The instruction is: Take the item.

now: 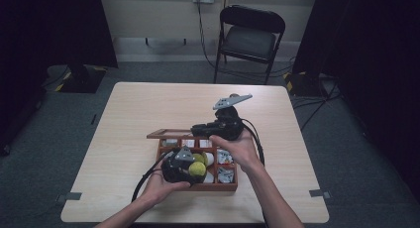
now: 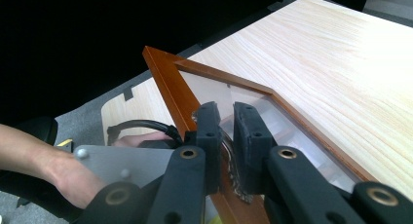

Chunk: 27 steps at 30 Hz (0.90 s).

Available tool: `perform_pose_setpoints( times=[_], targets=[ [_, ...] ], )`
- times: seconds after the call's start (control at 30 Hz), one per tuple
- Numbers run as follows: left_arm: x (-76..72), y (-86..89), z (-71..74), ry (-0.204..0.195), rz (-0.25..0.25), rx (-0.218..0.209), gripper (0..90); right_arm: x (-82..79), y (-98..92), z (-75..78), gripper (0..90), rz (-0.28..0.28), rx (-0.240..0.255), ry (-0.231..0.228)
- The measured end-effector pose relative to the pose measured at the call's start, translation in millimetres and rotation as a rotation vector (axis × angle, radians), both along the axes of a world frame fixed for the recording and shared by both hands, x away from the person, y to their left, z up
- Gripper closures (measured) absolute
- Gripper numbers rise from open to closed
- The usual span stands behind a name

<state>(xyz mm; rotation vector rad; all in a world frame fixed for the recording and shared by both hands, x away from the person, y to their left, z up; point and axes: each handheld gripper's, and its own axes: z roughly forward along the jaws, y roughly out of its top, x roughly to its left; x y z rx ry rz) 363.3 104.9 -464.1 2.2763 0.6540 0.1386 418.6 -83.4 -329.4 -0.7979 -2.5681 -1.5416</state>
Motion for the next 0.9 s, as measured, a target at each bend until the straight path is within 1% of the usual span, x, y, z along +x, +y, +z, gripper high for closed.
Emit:
perform_pose_setpoints(
  times=[0.03, 0.1, 0.13, 0.23, 0.3, 0.33, 0.37, 0.43, 0.5, 0.53, 0.57, 0.6, 0.73, 0.77, 0.8, 0.9],
  targets=[
    [-3.1, 1.2, 1.0, -0.007, 0.016, -0.007, 38.1, 0.0, 0.0, 0.0, 81.7, 0.0, 0.0, 0.0],
    [-4.1, 1.5, 1.4, -0.009, 0.01, -0.003, 38.1, 0.0, 0.0, 0.0, 81.7, 0.0, 0.0, 0.0],
    [-5.1, 2.5, 2.7, -0.017, 0.013, 0.001, 38.1, 0.1, 0.0, 0.1, 81.7, 0.0, 0.0, 0.0],
    [-7.0, 3.8, 5.7, -0.021, 0.009, -0.024, 38.1, 0.1, 0.0, 0.1, 81.7, 0.0, 0.0, 0.0],
    [-9.0, 4.9, 6.2, -0.024, 0.009, -0.013, 38.1, 0.0, 0.0, 0.0, 81.7, 0.0, 0.0, -0.001],
    [-10.2, 5.8, 6.4, -0.022, 0.014, -0.017, 38.1, 0.0, 0.0, 0.1, 81.7, 0.0, -0.001, -0.001],
    [-10.7, 6.8, 7.3, -0.022, 0.022, -0.03, 38.1, 0.0, 0.1, 0.1, 81.7, 0.001, -0.001, -0.001],
    [-11.0, 10.7, 12.2, -0.033, 0.04, -0.061, 38.2, 0.0, 0.0, 0.0, 81.8, 0.001, -0.001, -0.002],
    [-11.5, 11.2, 14.2, -0.039, 0.037, -0.057, 38.1, 0.1, 0.1, 0.1, 81.7, 0.002, -0.001, -0.002],
    [-12.3, 11.7, 14.7, -0.037, 0.028, -0.045, 38.1, 0.1, 0.1, 0.2, 81.7, 0.002, -0.001, -0.001],
    [-14.1, 11.4, 14.9, -0.03, 0.024, -0.059, 38.1, -0.1, 0.1, 0.1, 81.7, 0.002, -0.001, -0.001],
    [-16.3, 11.9, 15.4, -0.038, 0.021, -0.065, 38.2, -0.1, 0.1, 0.0, 81.7, 0.003, -0.002, -0.002],
    [-22.8, 16.0, 20.0, -0.038, 0.009, -0.091, 38.2, 0.1, 0.1, 0.2, 81.7, 0.004, -0.002, -0.002],
    [-23.4, 18.3, 22.0, -0.035, 0.005, -0.104, 38.2, -0.1, 0.1, 0.1, 81.7, 0.003, -0.003, -0.002],
    [-24.3, 20.6, 23.7, -0.042, 0.008, -0.109, 38.2, -0.2, 0.1, -0.1, 81.7, 0.004, -0.002, -0.001],
    [-26.6, 28.2, 25.9, -0.045, 0.0, -0.096, 38.2, -0.7, 0.1, -0.5, 81.7, 0.004, -0.004, 0.001]
  ],
)
